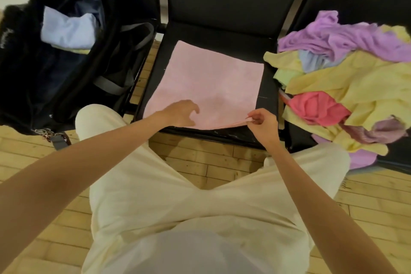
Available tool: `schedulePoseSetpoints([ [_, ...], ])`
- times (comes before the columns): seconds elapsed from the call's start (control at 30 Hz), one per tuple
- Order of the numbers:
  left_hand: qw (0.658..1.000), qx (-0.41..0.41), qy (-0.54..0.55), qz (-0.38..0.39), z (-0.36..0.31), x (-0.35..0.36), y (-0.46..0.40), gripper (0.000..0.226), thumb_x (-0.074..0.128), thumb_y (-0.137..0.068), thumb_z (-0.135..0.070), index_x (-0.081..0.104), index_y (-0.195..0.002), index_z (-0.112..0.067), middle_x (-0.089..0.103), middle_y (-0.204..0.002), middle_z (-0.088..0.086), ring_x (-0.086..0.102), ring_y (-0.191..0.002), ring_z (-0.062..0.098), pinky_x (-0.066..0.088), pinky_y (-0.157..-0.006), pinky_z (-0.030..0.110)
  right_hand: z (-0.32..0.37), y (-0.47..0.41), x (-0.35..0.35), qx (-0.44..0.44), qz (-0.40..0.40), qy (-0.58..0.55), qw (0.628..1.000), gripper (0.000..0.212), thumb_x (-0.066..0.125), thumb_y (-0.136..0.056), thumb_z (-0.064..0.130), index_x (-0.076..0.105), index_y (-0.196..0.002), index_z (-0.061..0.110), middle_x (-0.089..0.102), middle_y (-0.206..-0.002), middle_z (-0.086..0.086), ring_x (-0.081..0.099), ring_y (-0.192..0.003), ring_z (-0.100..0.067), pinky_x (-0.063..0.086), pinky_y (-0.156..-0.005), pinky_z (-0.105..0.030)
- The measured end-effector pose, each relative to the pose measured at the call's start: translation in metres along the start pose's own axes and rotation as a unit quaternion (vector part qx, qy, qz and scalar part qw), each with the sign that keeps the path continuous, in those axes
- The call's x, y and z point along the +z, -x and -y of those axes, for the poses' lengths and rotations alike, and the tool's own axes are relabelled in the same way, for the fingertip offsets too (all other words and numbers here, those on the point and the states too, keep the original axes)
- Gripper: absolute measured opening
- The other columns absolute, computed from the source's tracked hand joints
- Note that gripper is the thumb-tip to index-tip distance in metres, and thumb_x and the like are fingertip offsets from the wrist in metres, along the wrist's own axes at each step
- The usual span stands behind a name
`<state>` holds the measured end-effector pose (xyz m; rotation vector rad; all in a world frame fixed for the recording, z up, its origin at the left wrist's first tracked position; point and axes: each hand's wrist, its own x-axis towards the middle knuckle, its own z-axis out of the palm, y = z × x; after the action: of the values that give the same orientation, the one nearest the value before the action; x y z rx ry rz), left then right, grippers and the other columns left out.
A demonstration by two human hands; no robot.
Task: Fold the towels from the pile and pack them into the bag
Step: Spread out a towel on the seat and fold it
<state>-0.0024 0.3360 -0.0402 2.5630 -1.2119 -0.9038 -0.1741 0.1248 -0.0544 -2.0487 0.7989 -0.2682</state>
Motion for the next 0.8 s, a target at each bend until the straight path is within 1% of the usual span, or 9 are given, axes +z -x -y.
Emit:
schedulePoseSetpoints([
  [0.17, 0.982, 0.035, 0.184, -0.016, -0.059, 0.025, -0.031, 0.051, 0.071, -0.084, -0.019, 0.055, -0.131, -0.008, 0.057, -0.131, 0.007, 0.055, -0.116, 0.019, 0.039, -0.091, 0.018, 0.003, -0.012, -0.008, 0.013, 0.04, -0.02, 0.999, 0.02, 0.068, -0.079, -0.004, 0.064, -0.095, 0.007, 0.063, -0.09, -0.001, 0.06, -0.08, -0.005, 0.049, -0.069, -0.007],
  [0.27, 0.97, 0.043, 0.233, -0.054, -0.079, 0.034, -0.046, 0.039, 0.07, -0.085, -0.019, 0.062, -0.12, -0.004, 0.066, -0.116, 0.011, 0.063, -0.101, 0.022, 0.05, -0.086, 0.027, 0.006, -0.02, -0.013, -0.002, 0.066, -0.026, 0.997, 0.022, 0.069, -0.078, -0.005, 0.063, -0.092, 0.01, 0.064, -0.09, -0.001, 0.062, -0.083, -0.009, 0.05, -0.072, -0.009],
  [0.37, 0.966, 0.032, 0.242, -0.085, -0.088, 0.04, -0.058, 0.027, 0.062, -0.09, -0.014, 0.063, -0.115, -0.005, 0.067, -0.109, 0.011, 0.063, -0.095, 0.024, 0.048, -0.079, 0.027, 0.009, -0.03, -0.017, -0.005, 0.097, -0.052, 0.994, 0.018, 0.07, -0.078, -0.002, 0.065, -0.091, 0.009, 0.065, -0.088, 0.001, 0.063, -0.079, -0.006, 0.05, -0.067, -0.01],
  [0.47, 0.968, 0.032, 0.233, -0.09, -0.088, 0.039, -0.067, 0.025, 0.052, -0.094, -0.01, 0.06, -0.118, -0.006, 0.066, -0.108, 0.011, 0.06, -0.09, 0.023, 0.048, -0.076, 0.029, 0.0, -0.049, -0.015, 0.064, 0.074, -0.086, 0.991, 0.015, 0.067, -0.086, 0.011, 0.066, -0.099, 0.004, 0.068, -0.087, -0.005, 0.063, -0.07, -0.01, 0.05, -0.057, -0.017],
  [0.53, 0.967, 0.035, 0.238, -0.089, -0.084, 0.035, -0.068, 0.024, 0.049, -0.096, -0.011, 0.057, -0.118, -0.007, 0.066, -0.099, 0.012, 0.059, -0.079, 0.025, 0.047, -0.071, 0.034, -0.012, -0.072, -0.009, 0.146, 0.051, -0.093, 0.984, 0.023, 0.061, -0.09, 0.012, 0.06, -0.109, -0.001, 0.067, -0.092, -0.013, 0.066, -0.073, -0.019, 0.056, -0.064, -0.028],
  [0.6, 0.964, 0.04, 0.249, -0.088, -0.079, 0.032, -0.069, 0.02, 0.047, -0.097, -0.012, 0.056, -0.114, -0.007, 0.064, -0.085, 0.011, 0.057, -0.07, 0.029, 0.043, -0.063, 0.032, -0.024, -0.101, -0.003, 0.182, 0.027, -0.032, 0.982, 0.029, 0.059, -0.089, 0.01, 0.053, -0.115, -0.002, 0.064, -0.101, -0.014, 0.065, -0.088, -0.026, 0.056, -0.078, -0.037],
  [0.67, 0.964, 0.041, 0.253, -0.072, -0.074, 0.026, -0.069, 0.016, 0.049, -0.097, -0.013, 0.056, -0.109, -0.007, 0.057, -0.076, 0.001, 0.052, -0.067, 0.022, 0.038, -0.06, 0.027, -0.026, -0.135, 0.0, 0.14, 0.002, 0.079, 0.987, 0.034, 0.058, -0.088, 0.009, 0.049, -0.119, -0.003, 0.06, -0.107, -0.016, 0.059, -0.101, -0.029, 0.046, -0.087, -0.035],
  [0.73, 0.962, 0.031, 0.269, -0.042, -0.071, 0.019, -0.07, 0.015, 0.053, -0.094, -0.011, 0.057, -0.107, -0.006, 0.053, -0.077, -0.007, 0.052, -0.071, 0.014, 0.042, -0.063, 0.021, -0.02, -0.168, 0.005, 0.086, -0.017, 0.153, 0.984, 0.035, 0.054, -0.09, 0.011, 0.047, -0.119, -0.007, 0.056, -0.115, -0.024, 0.052, -0.11, -0.035, 0.038, -0.089, -0.035],
  [0.8, 0.954, 0.003, 0.299, 0.005, -0.069, 0.013, -0.072, 0.017, 0.055, -0.092, -0.009, 0.056, -0.107, -0.004, 0.054, -0.084, -0.004, 0.057, -0.08, 0.019, 0.052, -0.072, 0.028, -0.01, -0.195, 0.01, 0.064, -0.023, 0.241, 0.968, 0.039, 0.051, -0.094, 0.018, 0.044, -0.122, -0.009, 0.049, -0.125, -0.026, 0.045, -0.119, -0.036, 0.035, -0.095, -0.035],
])
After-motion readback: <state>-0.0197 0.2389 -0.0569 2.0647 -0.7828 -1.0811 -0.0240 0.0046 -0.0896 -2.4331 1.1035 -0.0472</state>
